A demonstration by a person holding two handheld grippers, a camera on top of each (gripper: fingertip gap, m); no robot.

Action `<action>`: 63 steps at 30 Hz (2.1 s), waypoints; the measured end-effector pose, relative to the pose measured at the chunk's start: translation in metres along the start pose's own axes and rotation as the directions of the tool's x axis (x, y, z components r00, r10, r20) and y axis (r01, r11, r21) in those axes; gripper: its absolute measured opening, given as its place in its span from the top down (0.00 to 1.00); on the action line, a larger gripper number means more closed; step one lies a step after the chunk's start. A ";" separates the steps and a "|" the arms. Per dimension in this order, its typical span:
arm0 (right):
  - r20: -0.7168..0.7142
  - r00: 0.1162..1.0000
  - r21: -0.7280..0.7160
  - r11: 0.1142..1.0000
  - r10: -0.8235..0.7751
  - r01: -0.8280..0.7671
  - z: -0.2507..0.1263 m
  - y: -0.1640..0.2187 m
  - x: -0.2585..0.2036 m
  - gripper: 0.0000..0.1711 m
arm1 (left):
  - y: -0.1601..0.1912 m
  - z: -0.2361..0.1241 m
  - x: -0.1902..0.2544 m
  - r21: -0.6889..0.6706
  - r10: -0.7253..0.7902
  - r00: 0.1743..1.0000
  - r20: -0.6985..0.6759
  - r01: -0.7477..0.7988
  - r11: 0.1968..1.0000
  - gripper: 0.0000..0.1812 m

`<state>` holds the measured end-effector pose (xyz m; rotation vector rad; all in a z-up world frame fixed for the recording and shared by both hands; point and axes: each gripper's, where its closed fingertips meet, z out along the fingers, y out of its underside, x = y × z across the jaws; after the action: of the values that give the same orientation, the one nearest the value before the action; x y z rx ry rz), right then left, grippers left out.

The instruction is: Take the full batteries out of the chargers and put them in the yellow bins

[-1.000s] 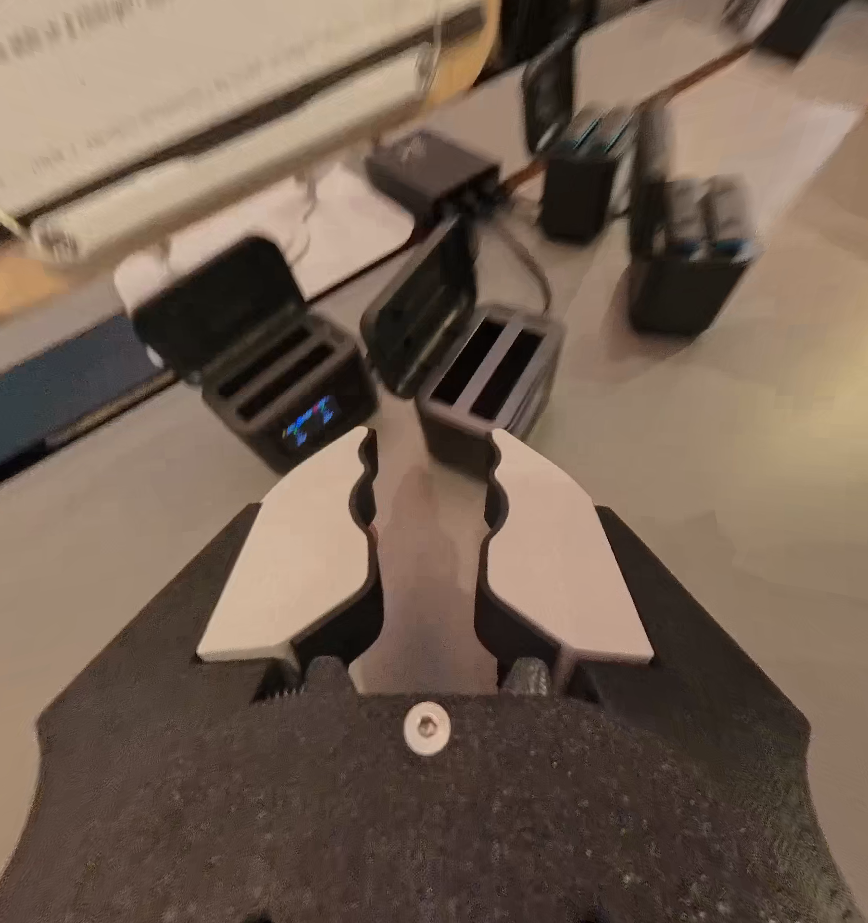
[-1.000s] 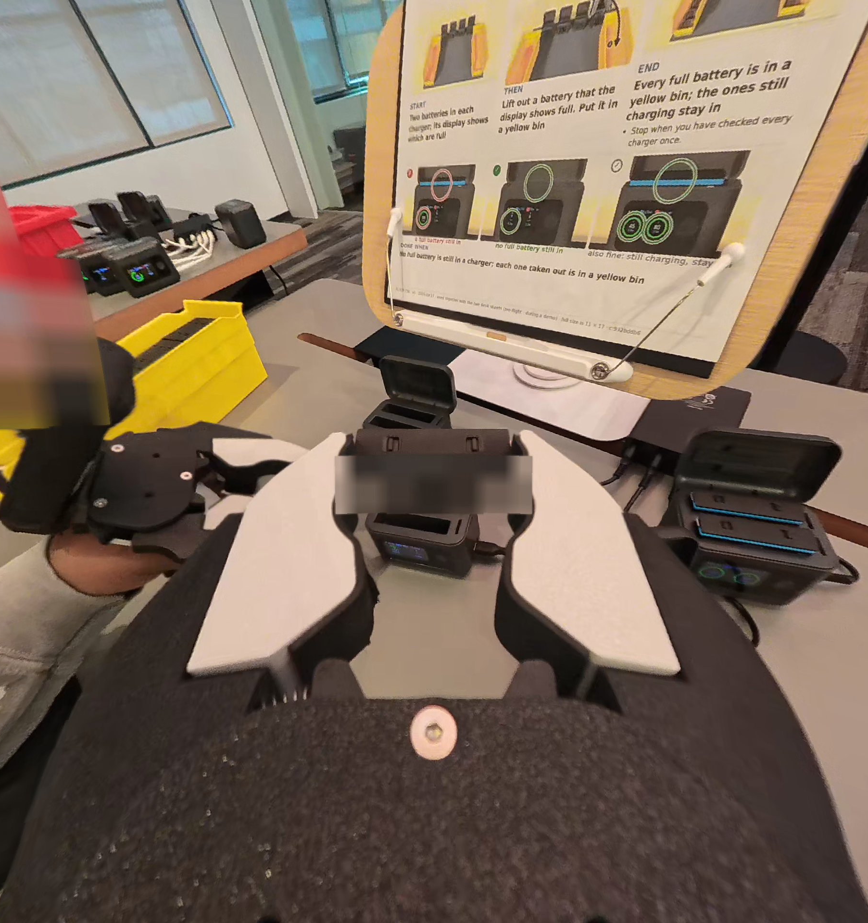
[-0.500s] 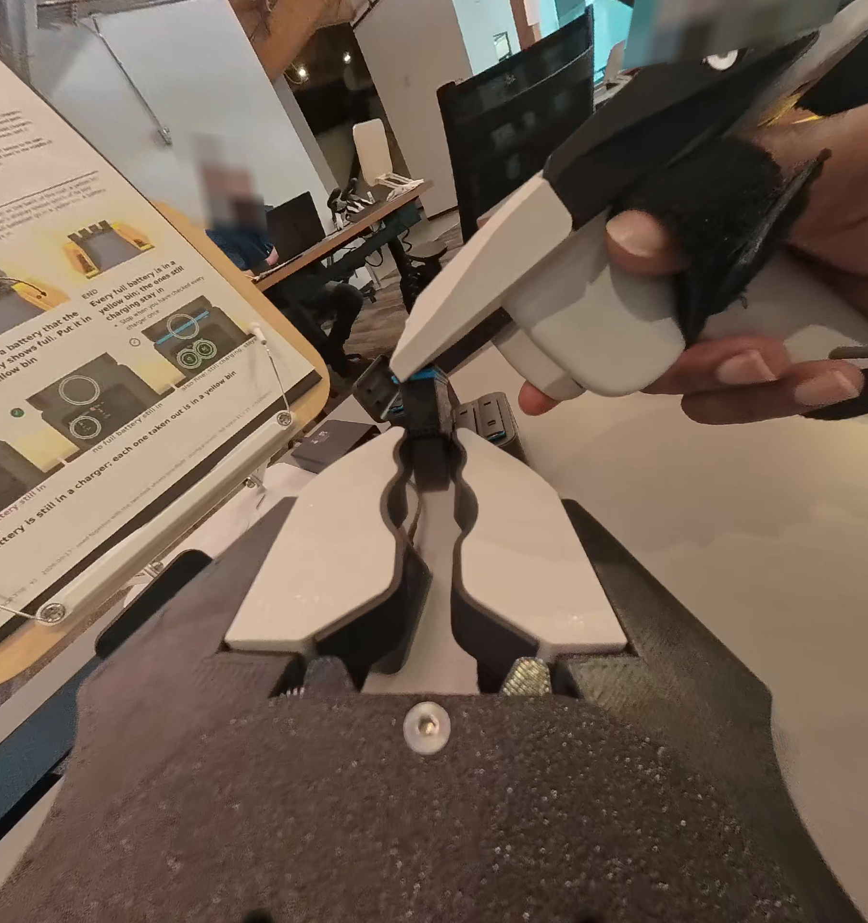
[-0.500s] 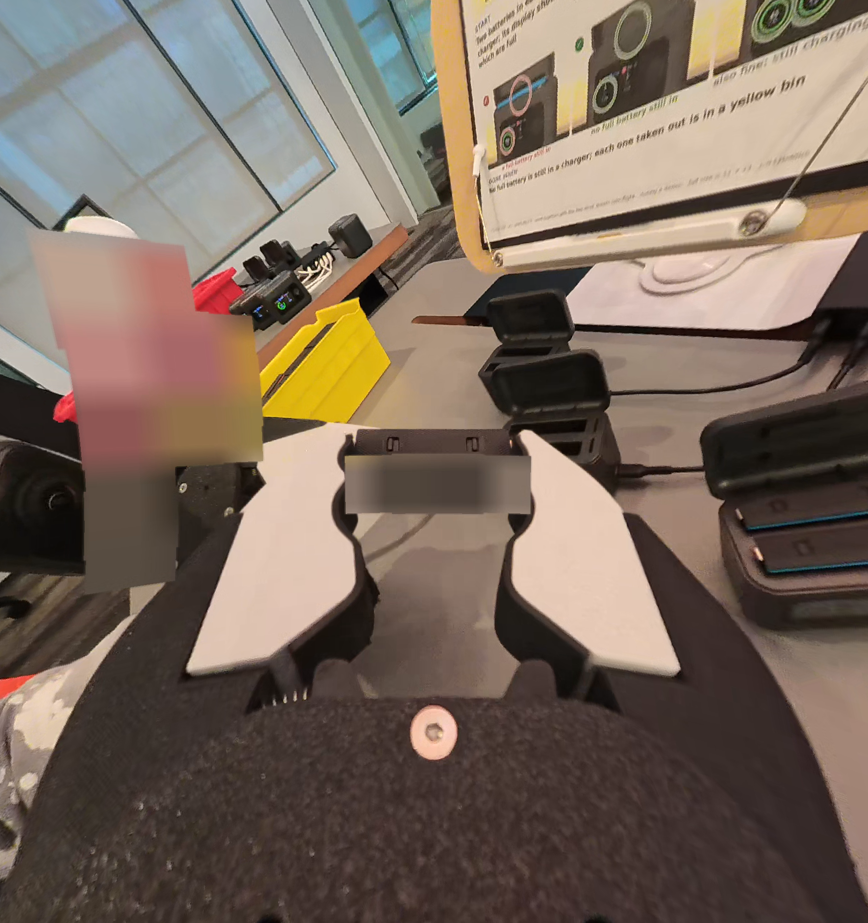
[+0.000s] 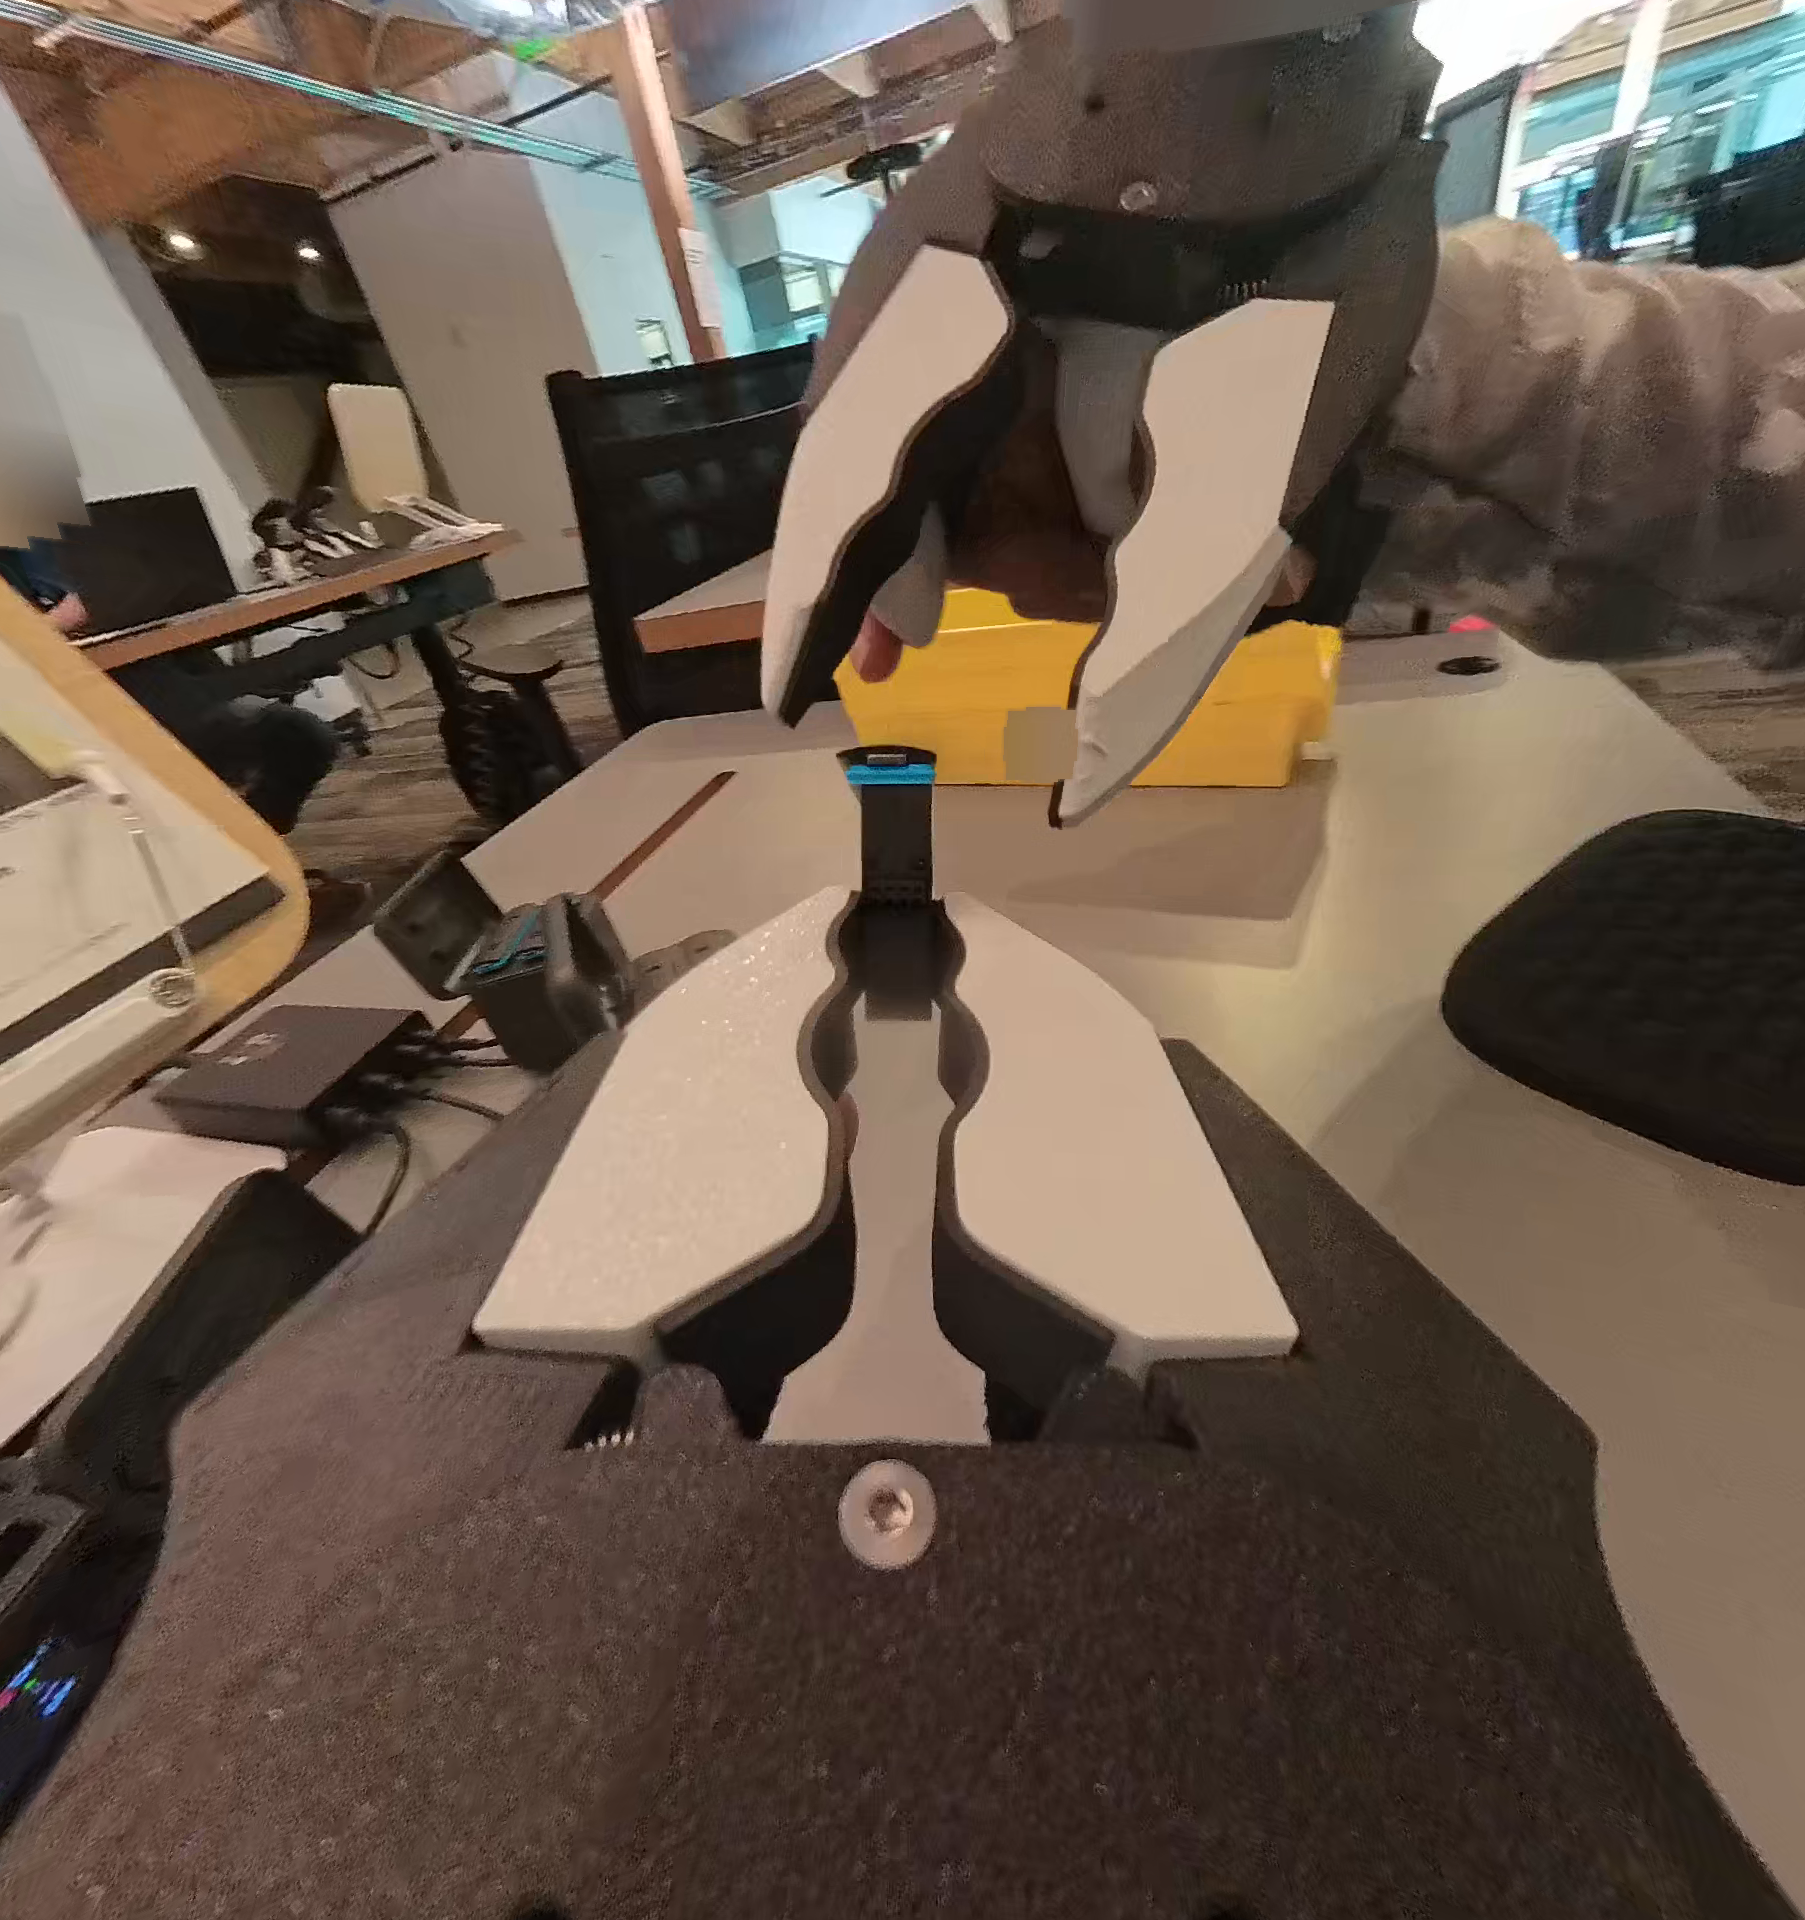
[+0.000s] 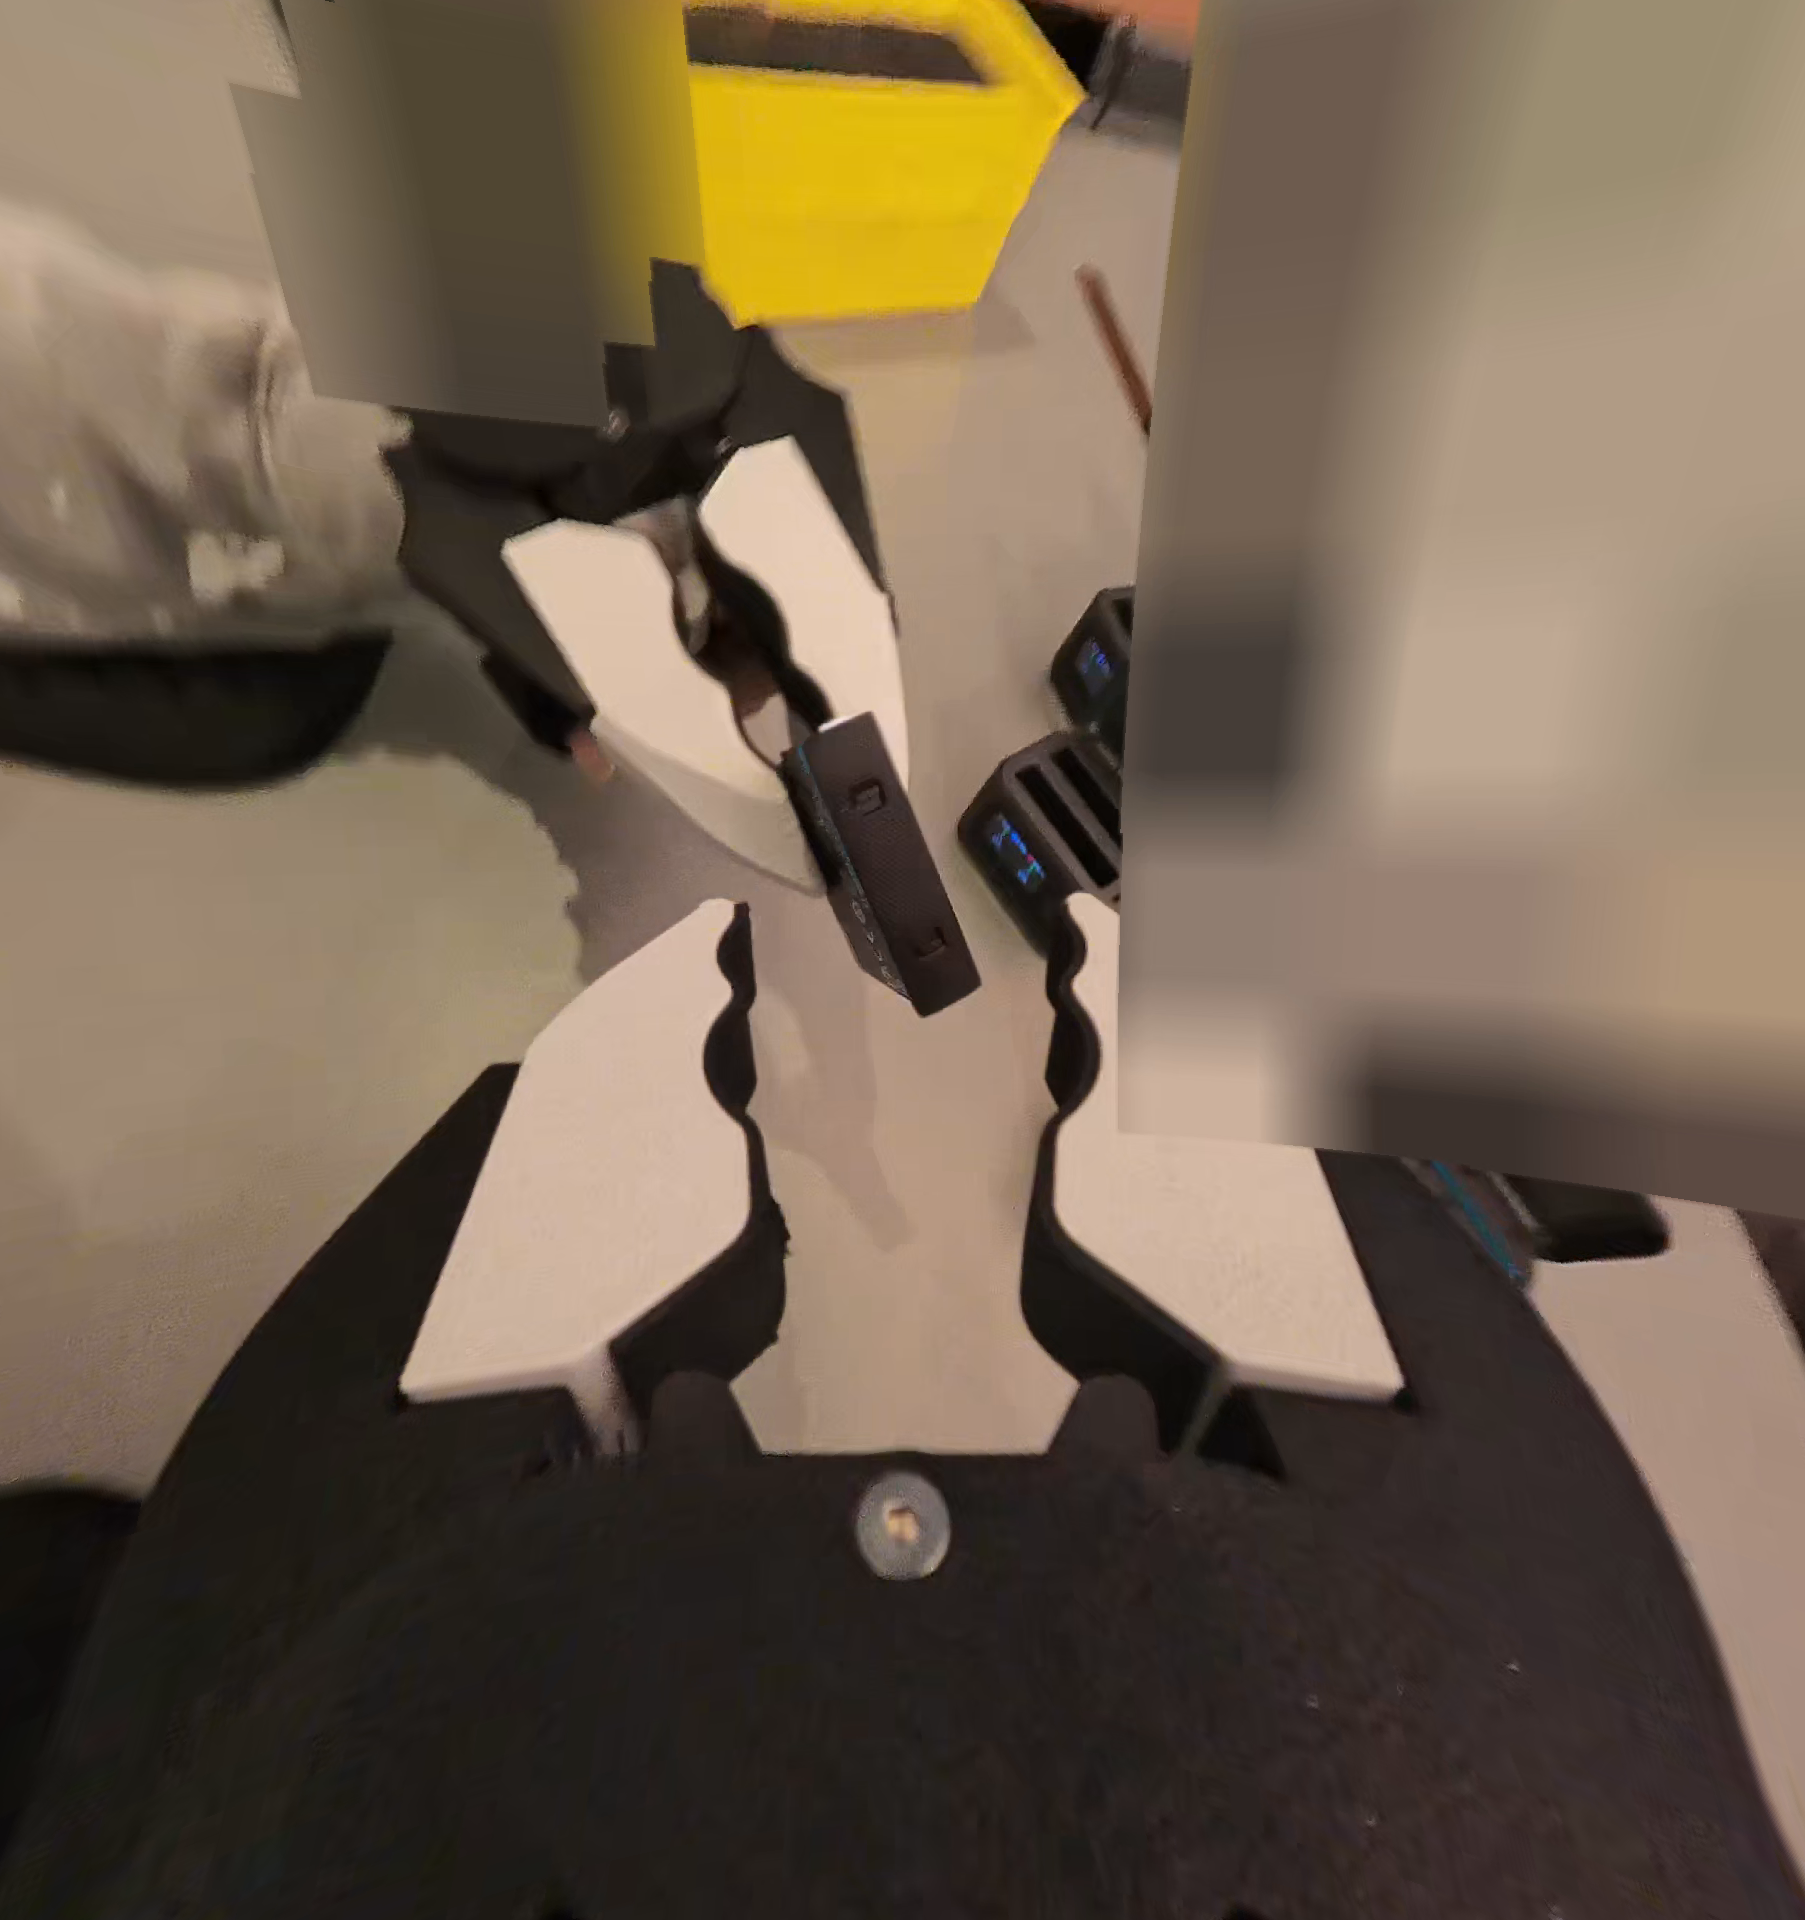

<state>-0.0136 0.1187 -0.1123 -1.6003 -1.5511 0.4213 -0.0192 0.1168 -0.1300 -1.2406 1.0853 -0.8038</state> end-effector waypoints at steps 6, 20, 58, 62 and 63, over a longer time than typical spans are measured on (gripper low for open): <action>0.107 0.979 -0.158 0.969 -0.172 0.188 0.000 0.011 -0.013 0.75 | 0.003 0.004 0.015 -0.019 -0.005 0.997 -0.076 0.004 1.000 0.94; 0.121 0.974 -0.257 0.941 -0.194 0.219 -0.018 0.037 -0.004 0.91 | 0.029 0.016 0.020 -0.112 -0.056 0.994 -0.091 0.046 0.993 0.90; -0.046 0.999 -0.809 0.586 0.027 -0.053 -0.234 0.331 0.115 0.91 | 0.080 -0.008 -0.056 -0.256 -0.015 0.865 0.501 0.165 0.952 1.00; -0.008 1.000 -0.812 0.584 -0.003 -0.005 -0.216 0.349 0.120 0.92 | 0.075 -0.014 -0.060 -0.228 0.003 0.830 0.558 0.150 0.962 1.00; -0.001 1.000 -0.807 0.591 -0.001 0.000 -0.211 0.350 0.121 0.92 | 0.073 -0.016 -0.061 -0.220 0.009 0.822 0.570 0.142 0.965 1.00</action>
<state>0.3908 0.2059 -0.2140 -2.2656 -1.8713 -0.3890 -0.0600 0.1813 -0.1894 -1.6115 0.6615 -0.3003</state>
